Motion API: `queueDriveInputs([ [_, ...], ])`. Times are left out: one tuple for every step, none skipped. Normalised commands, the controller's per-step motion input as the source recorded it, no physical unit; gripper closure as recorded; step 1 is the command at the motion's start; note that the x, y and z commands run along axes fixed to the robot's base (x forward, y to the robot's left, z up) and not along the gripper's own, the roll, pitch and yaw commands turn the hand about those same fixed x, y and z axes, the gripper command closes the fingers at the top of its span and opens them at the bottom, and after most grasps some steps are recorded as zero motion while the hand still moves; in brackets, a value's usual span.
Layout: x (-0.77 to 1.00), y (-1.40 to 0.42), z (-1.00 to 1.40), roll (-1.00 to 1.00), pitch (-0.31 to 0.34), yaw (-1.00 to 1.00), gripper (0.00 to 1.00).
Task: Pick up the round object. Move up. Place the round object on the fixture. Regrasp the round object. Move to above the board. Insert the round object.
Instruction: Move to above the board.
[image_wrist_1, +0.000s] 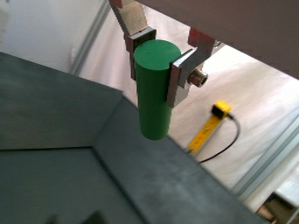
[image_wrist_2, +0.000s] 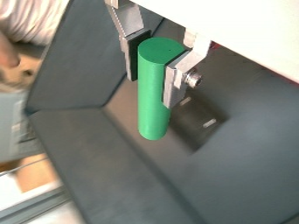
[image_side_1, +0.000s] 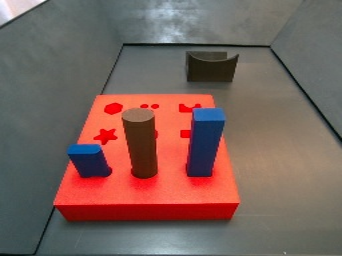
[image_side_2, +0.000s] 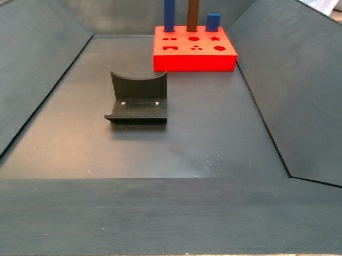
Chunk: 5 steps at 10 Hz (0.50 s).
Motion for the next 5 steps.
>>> queueDriveInputs([
  [-0.58,-1.00,0.06,-1.00,-0.037,-0.16,1.00],
  [-0.60,-1.00,0.06,-1.00,-0.032,-0.17,1.00],
  [-0.61,-1.00,0.06,-1.00,-0.023,-0.17,1.00],
  [-0.63,-1.00,0.06,-1.00,-0.014,-0.17,1.00],
  [-0.64,-1.00,0.06,-1.00,-0.012,-0.17,1.00],
])
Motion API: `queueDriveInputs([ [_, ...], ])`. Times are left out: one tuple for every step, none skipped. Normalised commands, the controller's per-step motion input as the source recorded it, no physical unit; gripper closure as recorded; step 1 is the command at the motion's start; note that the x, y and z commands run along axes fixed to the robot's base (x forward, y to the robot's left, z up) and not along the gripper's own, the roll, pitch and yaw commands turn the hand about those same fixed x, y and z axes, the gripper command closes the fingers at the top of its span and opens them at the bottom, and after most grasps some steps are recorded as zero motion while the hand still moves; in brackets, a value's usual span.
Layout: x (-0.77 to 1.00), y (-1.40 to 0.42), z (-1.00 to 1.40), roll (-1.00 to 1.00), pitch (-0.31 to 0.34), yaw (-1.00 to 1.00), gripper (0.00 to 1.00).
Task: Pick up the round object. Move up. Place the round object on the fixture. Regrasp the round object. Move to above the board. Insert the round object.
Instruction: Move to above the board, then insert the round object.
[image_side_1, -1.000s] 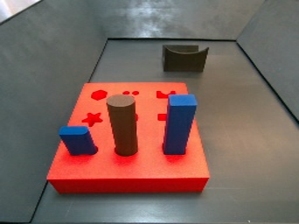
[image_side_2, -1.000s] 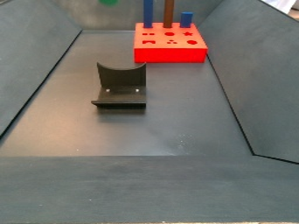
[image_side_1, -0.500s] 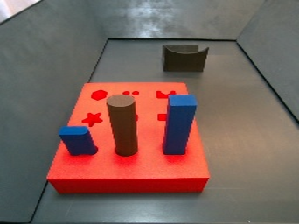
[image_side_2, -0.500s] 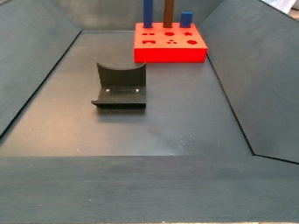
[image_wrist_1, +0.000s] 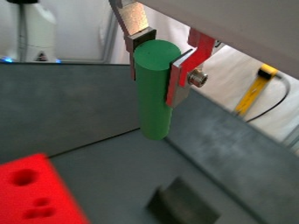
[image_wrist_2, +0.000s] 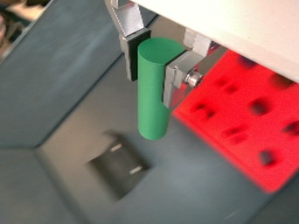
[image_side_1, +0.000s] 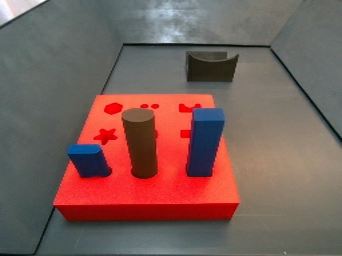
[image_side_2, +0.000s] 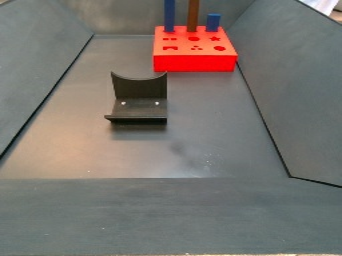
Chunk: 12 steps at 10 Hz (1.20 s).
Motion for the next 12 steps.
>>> queueDriveInputs([
  [-0.60,-0.87,0.06,-1.00,-0.007,-0.17,1.00],
  [-0.44,-0.59,0.03,-1.00,-0.001,-0.16,1.00],
  [-0.27,-0.30,0.02,-1.00,-0.001,-0.16,1.00],
  [-0.14,-0.12,0.00,-1.00,0.014,-0.14,1.00],
  [-0.10,-0.07,0.01,-0.80,0.007,-0.10,1.00],
  [-0.08,-0.03,0.00,-0.57,-0.009,-0.06,1.00],
  [-0.06,-0.01,0.00,-0.34,-0.021,-0.03,1.00],
  [-0.05,0.00,0.00,-0.23,-0.022,-0.02,1.00],
  [0.00,0.00,-0.11,0.00,-0.003,0.00,1.00],
  [0.00,-0.05,-0.54,0.00,-0.019,0.00,1.00],
  [0.00,-0.11,-0.99,0.03,0.000,0.00,1.00],
  [0.00,-0.17,-1.00,0.03,-0.024,0.00,1.00],
])
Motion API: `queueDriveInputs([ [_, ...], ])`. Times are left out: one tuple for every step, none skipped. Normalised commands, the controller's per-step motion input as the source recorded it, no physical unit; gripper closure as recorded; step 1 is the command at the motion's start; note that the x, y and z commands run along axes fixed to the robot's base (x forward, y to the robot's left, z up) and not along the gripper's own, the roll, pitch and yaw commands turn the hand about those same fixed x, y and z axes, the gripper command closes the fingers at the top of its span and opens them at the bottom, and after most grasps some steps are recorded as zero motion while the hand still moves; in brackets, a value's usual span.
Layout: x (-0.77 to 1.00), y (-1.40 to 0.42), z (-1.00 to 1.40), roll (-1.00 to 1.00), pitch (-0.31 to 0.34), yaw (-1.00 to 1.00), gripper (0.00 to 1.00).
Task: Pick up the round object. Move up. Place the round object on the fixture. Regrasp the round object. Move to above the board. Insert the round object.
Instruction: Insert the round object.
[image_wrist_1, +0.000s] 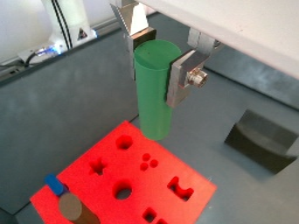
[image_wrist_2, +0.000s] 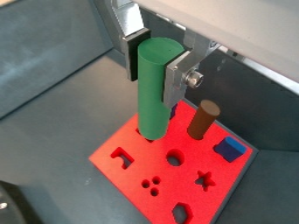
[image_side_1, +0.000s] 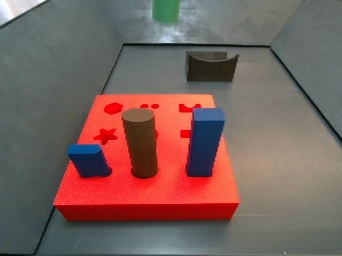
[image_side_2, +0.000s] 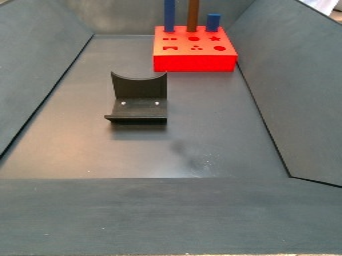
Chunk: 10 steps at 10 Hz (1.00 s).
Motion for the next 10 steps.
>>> queueDriveInputs([
  [-0.01,-0.23,-1.00,0.00,-0.097,0.00,1.00],
  [-0.10,-0.26,-1.00,0.00,-0.121,0.00,1.00],
  [-0.18,-0.30,-1.00,0.00,-0.116,0.00,1.00],
  [-0.21,-0.28,-1.00,0.01,-0.107,0.00,1.00],
  [-0.15,-0.22,-1.00,0.01,-0.147,0.00,1.00],
  [-0.06,-0.13,-0.95,0.00,-0.164,0.00,1.00],
  [0.00,-0.05,-0.94,0.00,-0.166,0.00,1.00],
  [0.00,-0.02,-0.94,-0.01,-0.160,0.00,1.00],
  [0.00,-0.05,-0.93,0.00,-0.161,0.00,1.00],
  [-0.07,-0.15,-0.89,0.04,-0.160,0.00,1.00],
])
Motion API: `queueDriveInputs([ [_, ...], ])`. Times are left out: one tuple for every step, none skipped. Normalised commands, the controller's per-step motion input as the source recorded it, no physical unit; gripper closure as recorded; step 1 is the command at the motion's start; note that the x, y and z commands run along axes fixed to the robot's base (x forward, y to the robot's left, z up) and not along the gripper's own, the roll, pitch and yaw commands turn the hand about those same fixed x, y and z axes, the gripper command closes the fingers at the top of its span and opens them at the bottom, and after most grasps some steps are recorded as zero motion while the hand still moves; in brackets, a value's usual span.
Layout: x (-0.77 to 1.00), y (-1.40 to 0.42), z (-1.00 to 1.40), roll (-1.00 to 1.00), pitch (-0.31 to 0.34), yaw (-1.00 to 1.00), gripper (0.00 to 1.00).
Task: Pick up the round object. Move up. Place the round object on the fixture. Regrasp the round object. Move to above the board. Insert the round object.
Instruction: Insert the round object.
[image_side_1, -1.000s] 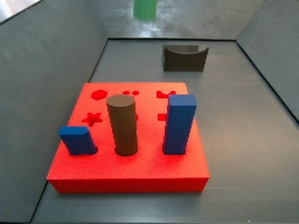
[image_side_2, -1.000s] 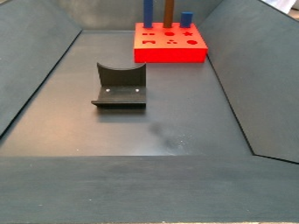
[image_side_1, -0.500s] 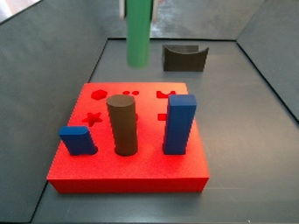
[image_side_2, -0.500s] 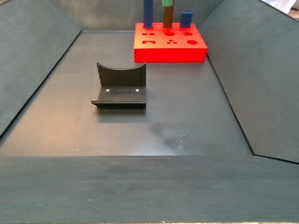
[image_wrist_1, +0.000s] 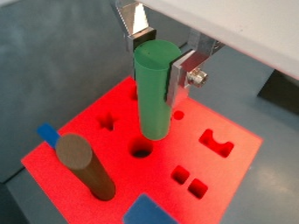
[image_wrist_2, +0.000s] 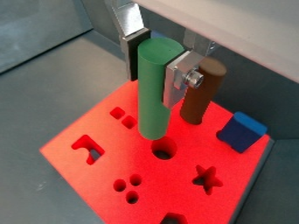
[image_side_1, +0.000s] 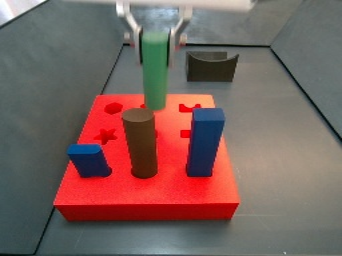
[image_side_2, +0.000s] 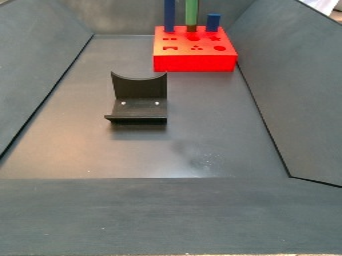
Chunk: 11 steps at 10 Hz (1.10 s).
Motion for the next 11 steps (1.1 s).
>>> queueDriveInputs([
  [-0.10,-0.24,-0.87,0.13,-0.176,0.00,1.00],
  [-0.11,-0.24,-0.83,0.15,-0.181,0.00,1.00],
  [-0.11,-0.21,-0.77,0.17,-0.187,0.00,1.00],
  [-0.16,-0.16,-0.59,0.18,-0.154,0.00,1.00],
  [-0.18,-0.07,-0.49,0.12,-0.140,0.00,1.00],
  [0.00,0.01,-0.29,0.00,-0.031,0.00,1.00],
  [0.03,0.26,-0.15,-0.02,0.000,-0.04,1.00],
  [0.08,0.35,-0.11,-0.06,0.034,-0.02,1.00],
  [0.00,0.33,-0.18,-0.06,0.000,0.00,1.00],
  [-0.03,0.21,-0.25,-0.02,0.000,0.00,1.00],
  [-0.15,0.00,-0.44,0.02,-0.023,0.00,1.00],
])
